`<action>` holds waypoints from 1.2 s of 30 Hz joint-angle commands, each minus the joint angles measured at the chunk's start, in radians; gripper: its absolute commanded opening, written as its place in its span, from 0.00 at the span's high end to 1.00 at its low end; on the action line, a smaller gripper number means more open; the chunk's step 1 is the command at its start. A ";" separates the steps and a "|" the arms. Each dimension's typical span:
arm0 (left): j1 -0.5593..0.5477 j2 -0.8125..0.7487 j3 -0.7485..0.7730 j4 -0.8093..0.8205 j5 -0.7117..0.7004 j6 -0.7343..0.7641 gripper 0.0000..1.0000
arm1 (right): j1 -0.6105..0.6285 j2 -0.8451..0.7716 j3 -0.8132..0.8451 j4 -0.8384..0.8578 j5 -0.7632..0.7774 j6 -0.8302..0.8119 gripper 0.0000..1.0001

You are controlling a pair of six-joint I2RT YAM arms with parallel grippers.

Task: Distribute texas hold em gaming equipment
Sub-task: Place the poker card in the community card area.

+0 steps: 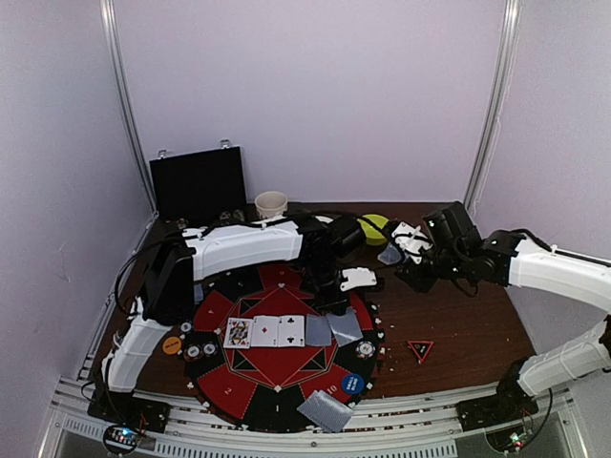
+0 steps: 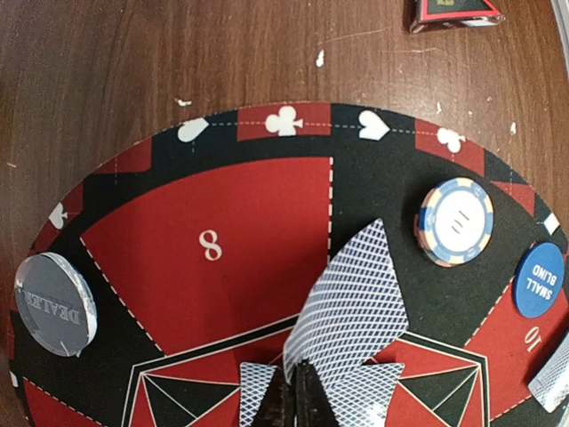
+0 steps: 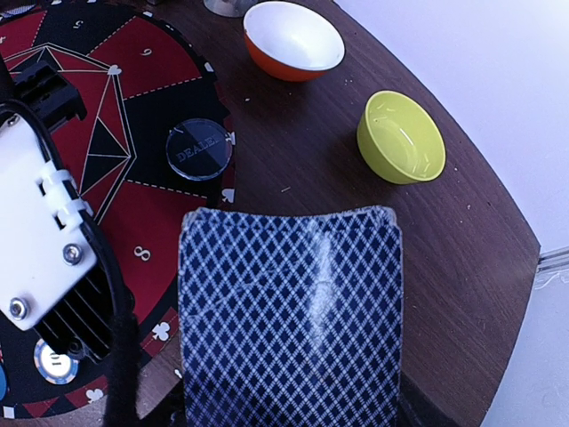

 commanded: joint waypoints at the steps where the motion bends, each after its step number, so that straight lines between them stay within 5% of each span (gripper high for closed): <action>1: -0.024 0.017 0.025 0.034 -0.050 0.062 0.99 | -0.007 -0.031 -0.018 0.018 -0.008 0.015 0.44; 16: -0.053 0.043 -0.009 0.152 -0.167 0.162 0.89 | -0.006 -0.038 -0.033 0.027 -0.007 0.016 0.45; 20: -0.058 0.051 -0.015 0.181 -0.184 0.175 0.81 | -0.007 -0.043 -0.037 0.027 -0.007 0.015 0.44; 24: -0.060 0.045 -0.023 0.214 -0.216 0.174 0.62 | -0.006 -0.049 -0.042 0.029 -0.010 0.015 0.44; 28: -0.061 0.022 -0.023 0.254 -0.237 0.149 0.57 | -0.007 -0.050 -0.045 0.031 -0.011 0.015 0.44; 32: -0.061 -0.051 -0.084 0.372 -0.169 0.056 0.60 | -0.008 -0.049 -0.043 0.034 0.023 0.031 0.45; 36: -0.073 -0.151 -0.277 0.558 -0.036 0.004 0.74 | -0.029 -0.030 -0.025 0.015 0.063 0.056 0.45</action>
